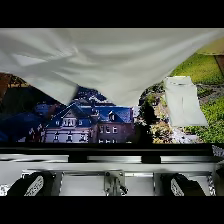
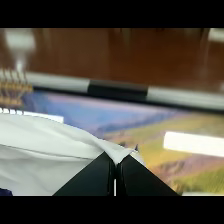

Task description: Fold the shirts.

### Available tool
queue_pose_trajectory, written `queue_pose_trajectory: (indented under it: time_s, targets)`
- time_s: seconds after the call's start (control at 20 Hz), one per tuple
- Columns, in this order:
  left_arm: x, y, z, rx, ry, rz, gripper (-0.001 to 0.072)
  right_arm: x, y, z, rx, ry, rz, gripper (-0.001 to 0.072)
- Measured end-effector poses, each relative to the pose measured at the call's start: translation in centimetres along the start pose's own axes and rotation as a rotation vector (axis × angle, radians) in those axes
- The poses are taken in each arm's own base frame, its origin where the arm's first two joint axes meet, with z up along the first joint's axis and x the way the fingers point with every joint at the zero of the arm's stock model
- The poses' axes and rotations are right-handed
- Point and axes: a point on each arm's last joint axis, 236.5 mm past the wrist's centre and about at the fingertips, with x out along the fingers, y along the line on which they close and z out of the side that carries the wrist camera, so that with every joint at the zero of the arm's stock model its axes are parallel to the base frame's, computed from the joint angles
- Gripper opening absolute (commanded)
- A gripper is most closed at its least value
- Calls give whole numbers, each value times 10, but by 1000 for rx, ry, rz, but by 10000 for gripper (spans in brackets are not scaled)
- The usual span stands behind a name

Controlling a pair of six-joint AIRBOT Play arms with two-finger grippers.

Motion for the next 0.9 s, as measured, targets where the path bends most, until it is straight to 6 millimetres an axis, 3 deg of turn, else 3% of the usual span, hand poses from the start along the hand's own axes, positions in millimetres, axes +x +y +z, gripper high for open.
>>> queue_pose_trajectory:
  time_s: [0.05, 0.15, 0.3, 0.4, 0.55, 0.65, 0.8, 0.9]
  targets:
    - [-30, -13, 31, 15, -90, 21, 26, -32, 10, 25, -30, -80, -15, 62]
    - [-75, -30, 62, 34, -187, 68, 26, -82, 25, 55, -59, -194, -39, 62]
    - [-115, -37, 73, 60, -219, 141, 26, -126, 34, 71, -69, -275, -78, 62]
    - [-125, -38, 66, 62, -190, 164, 26, -136, 33, 69, -63, -270, -97, 62]
    - [-120, -30, 42, 57, -90, 185, 25, -122, 25, 49, -41, -171, -110, 62]
    - [-102, -17, 6, 54, 53, 189, 26, -94, 11, 16, -11, -12, -120, 62]
    - [-64, 7, -75, 0, 335, 164, 26, -40, -12, -55, 48, 321, -107, 62]
    - [-36, 25, -141, -70, 532, 135, 26, -3, -26, -108, 93, 543, -82, 62]
